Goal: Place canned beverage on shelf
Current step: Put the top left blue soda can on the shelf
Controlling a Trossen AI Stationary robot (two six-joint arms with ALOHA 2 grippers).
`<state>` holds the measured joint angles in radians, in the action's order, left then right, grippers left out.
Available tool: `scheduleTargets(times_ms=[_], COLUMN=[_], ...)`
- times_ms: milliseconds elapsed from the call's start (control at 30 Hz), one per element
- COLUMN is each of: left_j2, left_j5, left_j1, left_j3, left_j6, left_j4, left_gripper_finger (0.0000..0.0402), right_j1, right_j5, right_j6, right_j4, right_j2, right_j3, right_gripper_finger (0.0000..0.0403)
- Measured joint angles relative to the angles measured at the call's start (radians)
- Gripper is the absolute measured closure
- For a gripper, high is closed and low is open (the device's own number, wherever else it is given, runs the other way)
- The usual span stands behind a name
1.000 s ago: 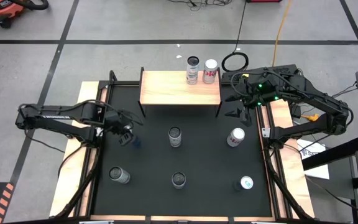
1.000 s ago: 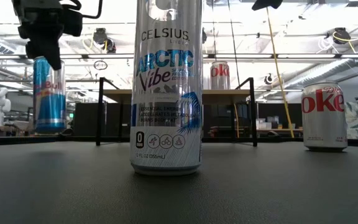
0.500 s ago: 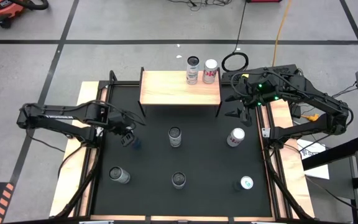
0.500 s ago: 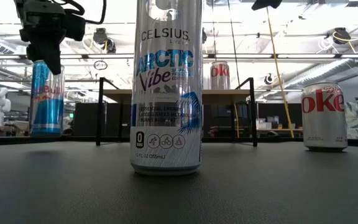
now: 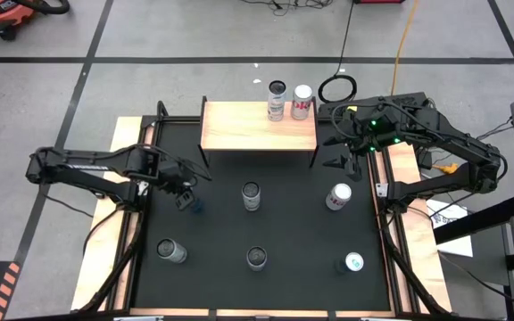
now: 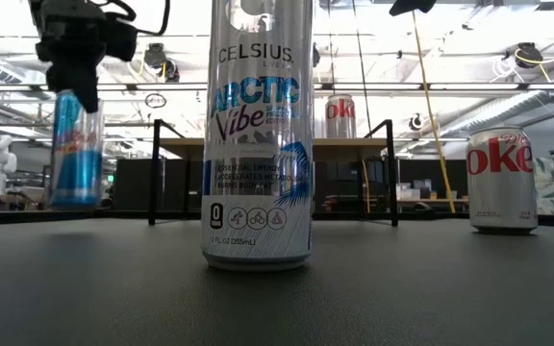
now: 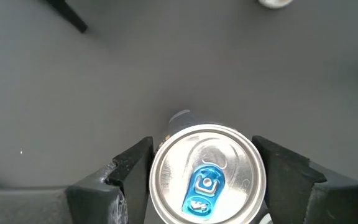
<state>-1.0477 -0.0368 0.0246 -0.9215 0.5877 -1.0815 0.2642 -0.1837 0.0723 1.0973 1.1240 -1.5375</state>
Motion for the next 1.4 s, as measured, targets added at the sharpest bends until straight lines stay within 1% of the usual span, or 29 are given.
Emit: scheduleTargets(times_ms=[200,400,600,733,1100,1400], left_j2=[-0.027,-0.092,-0.192,-0.249,-0.365,-0.462], left_j5=[0.0,-0.001,-0.005,-0.029,-0.027,-0.027], left_j1=[0.0,0.024,0.09,0.142,0.28,0.375], left_j3=[-0.107,-0.24,-0.407,-0.51,-0.749,-0.895], left_j6=[-0.053,-0.104,-0.182,-0.245,-0.381,-0.509], left_j4=[-0.013,-0.066,-0.173,-0.222,-0.289,-0.298], left_gripper_finger=[0.0166,0.0166,0.0166,0.0166,0.0166,0.0166], right_j1=[0.0,0.0,0.0,0.0,0.0,0.0], right_j5=[0.0,0.0,0.0,0.0,0.0,0.0], right_j6=[0.0,0.016,0.022,0.022,0.019,0.002], right_j4=[0.0,0.0,0.0,0.0,0.007,0.006], right_j2=[0.0,0.0,0.0,0.0,0.0,0.0], right_j3=[0.0,0.0,0.0,0.0,0.0,0.0], right_gripper_finger=[0.0122,0.0122,0.0122,0.0122,0.0122,0.0122])
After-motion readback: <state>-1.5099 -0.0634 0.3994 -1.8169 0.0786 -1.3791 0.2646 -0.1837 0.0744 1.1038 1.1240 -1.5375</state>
